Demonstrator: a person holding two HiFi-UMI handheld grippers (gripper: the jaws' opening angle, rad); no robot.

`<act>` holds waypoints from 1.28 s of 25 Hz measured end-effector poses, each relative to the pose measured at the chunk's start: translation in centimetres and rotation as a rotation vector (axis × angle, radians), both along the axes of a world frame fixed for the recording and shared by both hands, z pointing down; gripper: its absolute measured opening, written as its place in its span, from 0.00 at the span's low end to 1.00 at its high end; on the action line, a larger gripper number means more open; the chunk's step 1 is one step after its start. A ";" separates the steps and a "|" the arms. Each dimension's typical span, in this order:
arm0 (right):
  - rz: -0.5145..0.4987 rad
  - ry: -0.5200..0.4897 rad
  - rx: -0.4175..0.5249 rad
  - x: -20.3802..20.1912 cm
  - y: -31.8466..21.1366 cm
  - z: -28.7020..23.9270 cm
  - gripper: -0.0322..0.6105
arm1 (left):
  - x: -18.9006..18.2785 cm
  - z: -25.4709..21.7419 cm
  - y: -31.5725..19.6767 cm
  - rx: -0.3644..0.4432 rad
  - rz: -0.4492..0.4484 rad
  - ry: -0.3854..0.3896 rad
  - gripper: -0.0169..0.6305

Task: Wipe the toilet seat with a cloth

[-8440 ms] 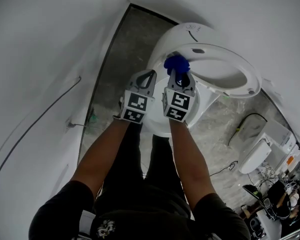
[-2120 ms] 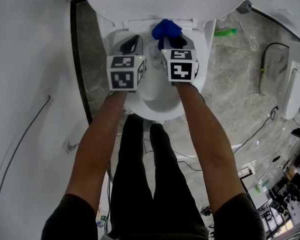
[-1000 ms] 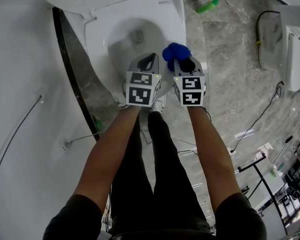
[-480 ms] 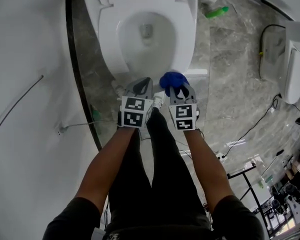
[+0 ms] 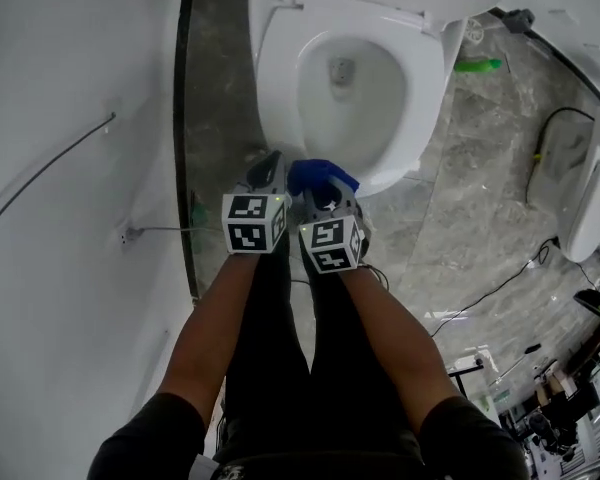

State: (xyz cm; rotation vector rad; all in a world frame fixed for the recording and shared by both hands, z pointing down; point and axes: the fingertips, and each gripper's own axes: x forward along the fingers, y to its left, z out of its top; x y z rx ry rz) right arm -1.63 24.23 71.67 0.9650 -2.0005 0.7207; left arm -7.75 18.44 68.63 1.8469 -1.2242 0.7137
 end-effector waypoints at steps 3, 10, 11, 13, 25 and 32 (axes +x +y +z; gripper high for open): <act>-0.026 -0.018 0.011 -2.5 -2.4 0.2 0.16 | -3.1 0.3 -2.0 0.022 -0.053 -0.039 0.04; 0.007 -0.056 0.052 -5.7 -10.8 0.2 0.16 | -6.7 0.5 -8.2 0.079 -0.078 -0.072 0.04; 0.015 -0.060 0.060 -6.1 -12.2 0.1 0.16 | -6.8 0.6 -9.1 0.085 -0.077 -0.067 0.04; 0.035 -0.064 0.072 -6.5 -15.1 0.1 0.16 | -6.8 0.5 -11.0 0.094 -0.068 -0.059 0.04; 0.166 -0.034 0.178 -4.2 -28.8 -0.8 0.16 | -5.5 -1.3 -22.6 0.180 0.013 -0.040 0.04; 0.264 0.014 0.212 0.7 -31.9 -1.2 0.16 | -2.6 -2.0 -24.7 0.189 0.077 -0.017 0.04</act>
